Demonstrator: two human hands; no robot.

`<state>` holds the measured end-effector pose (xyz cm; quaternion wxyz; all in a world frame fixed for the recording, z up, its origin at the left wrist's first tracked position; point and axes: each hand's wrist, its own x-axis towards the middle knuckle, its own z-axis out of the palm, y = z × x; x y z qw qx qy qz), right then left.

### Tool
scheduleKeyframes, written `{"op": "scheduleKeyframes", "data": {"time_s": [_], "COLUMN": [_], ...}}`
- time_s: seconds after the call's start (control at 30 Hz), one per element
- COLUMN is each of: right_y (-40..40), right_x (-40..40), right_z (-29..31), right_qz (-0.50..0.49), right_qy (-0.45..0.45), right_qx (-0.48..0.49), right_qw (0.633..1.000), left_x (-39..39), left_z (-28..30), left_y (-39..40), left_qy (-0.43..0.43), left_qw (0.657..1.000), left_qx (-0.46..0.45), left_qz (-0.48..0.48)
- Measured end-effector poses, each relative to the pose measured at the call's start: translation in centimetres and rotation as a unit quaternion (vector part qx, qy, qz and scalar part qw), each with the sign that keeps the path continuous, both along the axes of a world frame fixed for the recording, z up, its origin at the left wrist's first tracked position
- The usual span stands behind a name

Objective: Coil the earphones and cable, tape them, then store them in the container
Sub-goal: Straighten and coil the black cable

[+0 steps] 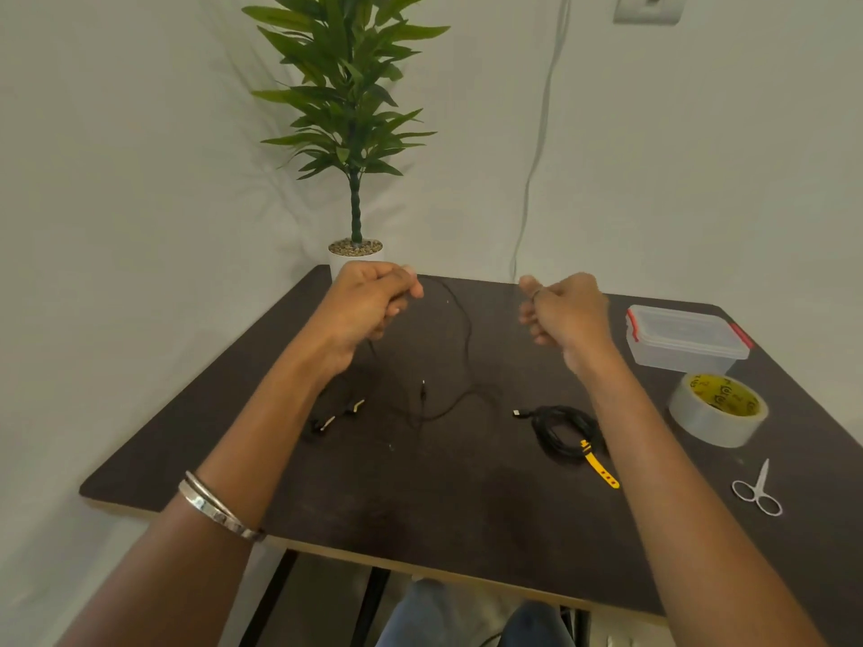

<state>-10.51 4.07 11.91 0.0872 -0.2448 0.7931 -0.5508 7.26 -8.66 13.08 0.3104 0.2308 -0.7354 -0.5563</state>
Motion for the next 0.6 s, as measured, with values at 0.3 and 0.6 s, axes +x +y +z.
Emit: {"op": "scheduleKeyframes", "data": {"time_s": [0.3, 0.6], "right_y": [-0.9, 0.8], "right_x": [3.4, -3.6], "right_z": [1.0, 1.4], "right_qz": [0.349, 0.011], "right_qy": [0.062, -0.053], "right_qx": [-0.073, -0.237], "right_qw": [0.932, 0.97], "left_x": [-1.2, 2.1], "left_z": [1.3, -0.5], "left_y": [0.6, -2.8], "left_qy": [-0.022, -0.034], "left_qw": [0.996, 0.999], "left_qx": [-0.03, 0.02], "left_qz": [-0.076, -0.014]}}
